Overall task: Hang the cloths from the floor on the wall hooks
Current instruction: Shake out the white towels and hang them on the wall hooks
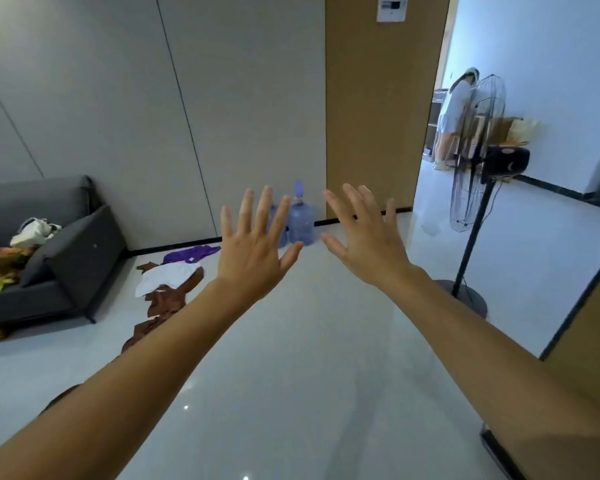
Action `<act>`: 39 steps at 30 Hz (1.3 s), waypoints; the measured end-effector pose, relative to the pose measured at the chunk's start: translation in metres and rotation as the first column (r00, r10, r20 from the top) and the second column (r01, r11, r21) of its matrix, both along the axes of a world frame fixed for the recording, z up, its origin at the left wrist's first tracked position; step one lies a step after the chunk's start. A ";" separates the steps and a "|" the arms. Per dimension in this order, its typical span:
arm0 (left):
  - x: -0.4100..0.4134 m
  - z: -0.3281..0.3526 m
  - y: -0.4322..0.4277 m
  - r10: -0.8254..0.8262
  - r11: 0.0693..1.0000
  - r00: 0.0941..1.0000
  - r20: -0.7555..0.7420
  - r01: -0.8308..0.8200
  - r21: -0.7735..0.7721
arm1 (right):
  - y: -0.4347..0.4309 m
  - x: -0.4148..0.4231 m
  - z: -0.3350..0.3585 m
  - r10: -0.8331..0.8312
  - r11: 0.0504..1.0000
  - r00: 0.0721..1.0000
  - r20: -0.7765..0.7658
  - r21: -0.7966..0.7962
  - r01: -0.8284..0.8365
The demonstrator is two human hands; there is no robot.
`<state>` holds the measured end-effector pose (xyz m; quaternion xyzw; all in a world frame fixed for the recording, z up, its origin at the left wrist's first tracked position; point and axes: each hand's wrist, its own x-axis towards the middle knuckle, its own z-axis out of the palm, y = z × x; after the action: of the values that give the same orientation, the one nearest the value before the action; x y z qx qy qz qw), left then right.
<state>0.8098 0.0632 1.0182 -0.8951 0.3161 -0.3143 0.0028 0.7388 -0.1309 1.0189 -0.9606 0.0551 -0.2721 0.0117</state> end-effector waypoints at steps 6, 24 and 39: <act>0.114 -0.018 0.016 0.213 0.976 0.977 -0.018 -0.211 0.058 | 0.004 0.140 -0.023 0.177 0.984 0.984 -0.036 0.015 -0.177; 0.383 -0.021 0.016 0.511 0.859 0.850 -0.127 -0.512 0.023 | 0.016 0.481 -0.025 0.449 0.893 0.889 -0.089 0.016 -0.450; 0.704 -0.016 0.031 0.456 0.888 0.886 -0.082 -0.459 -0.014 | 0.031 0.776 -0.005 0.408 0.911 0.910 -0.069 -0.031 -0.411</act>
<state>1.5140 0.0941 1.0020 -0.9557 0.0910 -0.2753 0.0498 1.5146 -0.0996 1.0142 -0.9587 -0.1533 -0.2352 0.0450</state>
